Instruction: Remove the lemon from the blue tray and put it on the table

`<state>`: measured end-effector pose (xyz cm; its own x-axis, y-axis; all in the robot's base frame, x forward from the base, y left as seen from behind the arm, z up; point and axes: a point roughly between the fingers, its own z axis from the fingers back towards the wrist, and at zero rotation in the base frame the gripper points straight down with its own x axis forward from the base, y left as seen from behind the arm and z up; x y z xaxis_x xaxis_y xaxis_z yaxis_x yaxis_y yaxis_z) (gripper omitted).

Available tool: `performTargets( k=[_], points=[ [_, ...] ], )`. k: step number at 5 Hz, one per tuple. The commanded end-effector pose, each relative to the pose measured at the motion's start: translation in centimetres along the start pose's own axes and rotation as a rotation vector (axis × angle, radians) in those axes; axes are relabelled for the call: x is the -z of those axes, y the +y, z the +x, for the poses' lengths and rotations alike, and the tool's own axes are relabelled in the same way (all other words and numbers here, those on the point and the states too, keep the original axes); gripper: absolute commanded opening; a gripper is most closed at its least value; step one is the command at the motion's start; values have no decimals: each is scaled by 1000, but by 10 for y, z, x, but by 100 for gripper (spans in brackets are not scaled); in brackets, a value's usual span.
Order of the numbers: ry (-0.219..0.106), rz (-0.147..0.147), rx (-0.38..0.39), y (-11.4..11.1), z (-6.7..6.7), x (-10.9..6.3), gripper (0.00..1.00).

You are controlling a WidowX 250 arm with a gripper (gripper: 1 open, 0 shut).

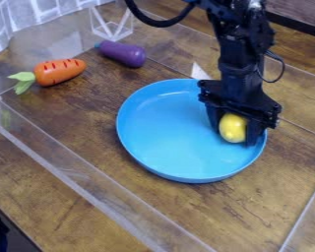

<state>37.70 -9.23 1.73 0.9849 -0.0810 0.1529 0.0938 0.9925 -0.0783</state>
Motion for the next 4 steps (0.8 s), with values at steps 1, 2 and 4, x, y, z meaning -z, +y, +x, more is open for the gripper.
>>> performTargets(
  k=[1, 2, 4],
  points=[
    [38, 11, 3, 0, -11, 3, 0],
    [26, 15, 9, 0, -11, -8, 0],
    [0, 24, 19, 2, -11, -31, 0]
  ],
)
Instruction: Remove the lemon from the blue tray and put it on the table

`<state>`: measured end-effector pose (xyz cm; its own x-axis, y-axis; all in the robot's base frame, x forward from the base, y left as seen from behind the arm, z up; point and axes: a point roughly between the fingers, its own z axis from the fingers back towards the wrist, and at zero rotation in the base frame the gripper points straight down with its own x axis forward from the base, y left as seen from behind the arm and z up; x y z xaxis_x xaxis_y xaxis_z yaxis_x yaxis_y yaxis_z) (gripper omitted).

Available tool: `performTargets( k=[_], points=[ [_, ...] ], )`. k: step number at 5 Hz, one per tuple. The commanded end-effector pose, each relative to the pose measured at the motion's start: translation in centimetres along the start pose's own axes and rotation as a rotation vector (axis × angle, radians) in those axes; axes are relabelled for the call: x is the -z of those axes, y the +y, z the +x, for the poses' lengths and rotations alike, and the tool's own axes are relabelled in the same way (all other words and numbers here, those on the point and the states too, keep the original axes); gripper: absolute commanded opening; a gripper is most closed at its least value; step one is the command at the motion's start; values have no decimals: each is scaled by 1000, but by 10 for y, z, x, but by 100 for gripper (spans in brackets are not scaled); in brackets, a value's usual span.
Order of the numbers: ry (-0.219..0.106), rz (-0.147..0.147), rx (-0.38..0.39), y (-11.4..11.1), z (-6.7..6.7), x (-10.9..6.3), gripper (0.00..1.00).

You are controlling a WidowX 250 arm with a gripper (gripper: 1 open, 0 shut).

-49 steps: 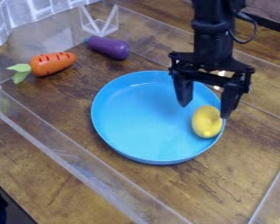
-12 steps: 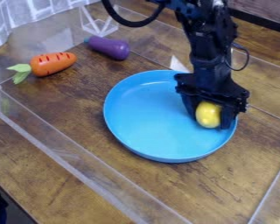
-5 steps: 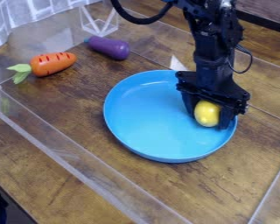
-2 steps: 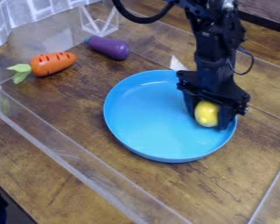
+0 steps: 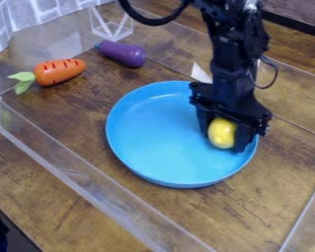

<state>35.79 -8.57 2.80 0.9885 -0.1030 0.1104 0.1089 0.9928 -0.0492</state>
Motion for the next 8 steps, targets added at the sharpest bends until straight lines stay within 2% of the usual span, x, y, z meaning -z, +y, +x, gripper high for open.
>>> performTargets(
  k=[1, 4, 7, 8],
  points=[
    [-51, 1, 5, -1, 6, -26, 0],
    [-73, 11, 21, 0, 8, -50, 0],
    [-143, 30, 19, 2, 16, -83, 0],
    [-159, 31, 15, 3, 19, -87, 0]
  ],
)
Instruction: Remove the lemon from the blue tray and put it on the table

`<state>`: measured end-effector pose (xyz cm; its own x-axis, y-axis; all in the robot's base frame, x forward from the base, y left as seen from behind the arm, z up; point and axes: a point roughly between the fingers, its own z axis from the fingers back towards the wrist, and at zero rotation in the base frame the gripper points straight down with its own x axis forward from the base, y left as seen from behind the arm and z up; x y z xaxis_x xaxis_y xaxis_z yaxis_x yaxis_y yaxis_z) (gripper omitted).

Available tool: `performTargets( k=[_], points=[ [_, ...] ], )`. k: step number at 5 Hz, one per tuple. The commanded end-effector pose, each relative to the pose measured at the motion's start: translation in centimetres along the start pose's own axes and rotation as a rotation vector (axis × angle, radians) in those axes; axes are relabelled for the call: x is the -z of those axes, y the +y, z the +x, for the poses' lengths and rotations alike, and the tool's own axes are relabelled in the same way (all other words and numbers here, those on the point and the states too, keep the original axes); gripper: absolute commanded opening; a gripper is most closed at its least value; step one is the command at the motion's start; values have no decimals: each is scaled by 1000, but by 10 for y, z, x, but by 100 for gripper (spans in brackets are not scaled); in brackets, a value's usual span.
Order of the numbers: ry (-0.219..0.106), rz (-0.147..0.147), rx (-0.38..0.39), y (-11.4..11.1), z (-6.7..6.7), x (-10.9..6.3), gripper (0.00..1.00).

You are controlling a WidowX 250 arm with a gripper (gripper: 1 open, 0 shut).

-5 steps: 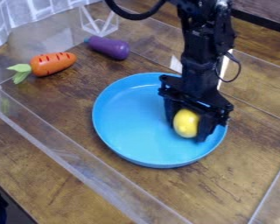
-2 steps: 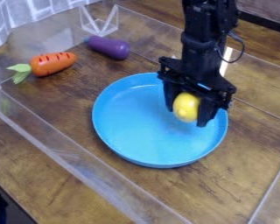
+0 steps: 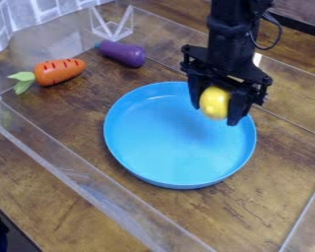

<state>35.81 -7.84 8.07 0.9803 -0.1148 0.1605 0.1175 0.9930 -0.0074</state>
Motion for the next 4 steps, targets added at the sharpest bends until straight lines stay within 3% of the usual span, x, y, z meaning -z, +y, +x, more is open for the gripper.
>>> performTargets(
  k=[1, 4],
  points=[
    [-118, -10, -1, 0, 20, -31, 0],
    [-157, -10, -2, 4, 29, -33, 0]
  ],
)
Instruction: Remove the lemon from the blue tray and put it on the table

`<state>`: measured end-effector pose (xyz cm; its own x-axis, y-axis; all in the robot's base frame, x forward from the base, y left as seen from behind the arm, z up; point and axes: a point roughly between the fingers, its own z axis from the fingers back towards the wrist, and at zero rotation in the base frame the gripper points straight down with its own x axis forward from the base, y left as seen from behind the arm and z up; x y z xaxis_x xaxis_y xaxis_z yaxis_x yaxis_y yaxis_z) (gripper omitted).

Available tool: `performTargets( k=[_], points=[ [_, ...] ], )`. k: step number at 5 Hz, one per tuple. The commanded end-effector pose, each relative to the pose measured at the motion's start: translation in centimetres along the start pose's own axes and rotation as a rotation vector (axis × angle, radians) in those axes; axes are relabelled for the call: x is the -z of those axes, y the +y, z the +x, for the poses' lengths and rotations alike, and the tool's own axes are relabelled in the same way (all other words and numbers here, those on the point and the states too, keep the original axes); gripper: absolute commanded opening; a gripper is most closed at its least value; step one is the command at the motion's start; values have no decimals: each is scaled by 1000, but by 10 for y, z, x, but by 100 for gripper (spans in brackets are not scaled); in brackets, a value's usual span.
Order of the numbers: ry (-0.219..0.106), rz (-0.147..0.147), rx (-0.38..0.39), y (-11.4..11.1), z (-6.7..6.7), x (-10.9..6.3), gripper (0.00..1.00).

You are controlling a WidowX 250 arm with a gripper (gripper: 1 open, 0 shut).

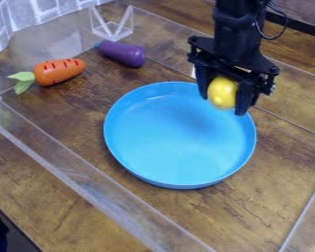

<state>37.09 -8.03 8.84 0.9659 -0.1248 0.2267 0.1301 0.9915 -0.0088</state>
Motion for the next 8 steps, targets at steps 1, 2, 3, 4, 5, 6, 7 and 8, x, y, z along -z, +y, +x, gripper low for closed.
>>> performTargets(
  k=[1, 2, 3, 4, 5, 6, 7, 8],
  points=[
    [-101, -7, -15, 6, 20, -26, 0],
    [-112, -8, -16, 8, 22, -25, 0],
    [-121, -9, -18, 11, 24, -25, 0],
    [-118, -2, -31, 20, 19, -26, 0],
    [-114, 6, -47, 31, 12, -26, 0],
    [-111, 26, -72, 49, 0, -33, 0],
    [-108, 49, -117, 83, -18, -45, 0],
    [-96, 71, -145, 109, -42, -48, 0]
  ],
)
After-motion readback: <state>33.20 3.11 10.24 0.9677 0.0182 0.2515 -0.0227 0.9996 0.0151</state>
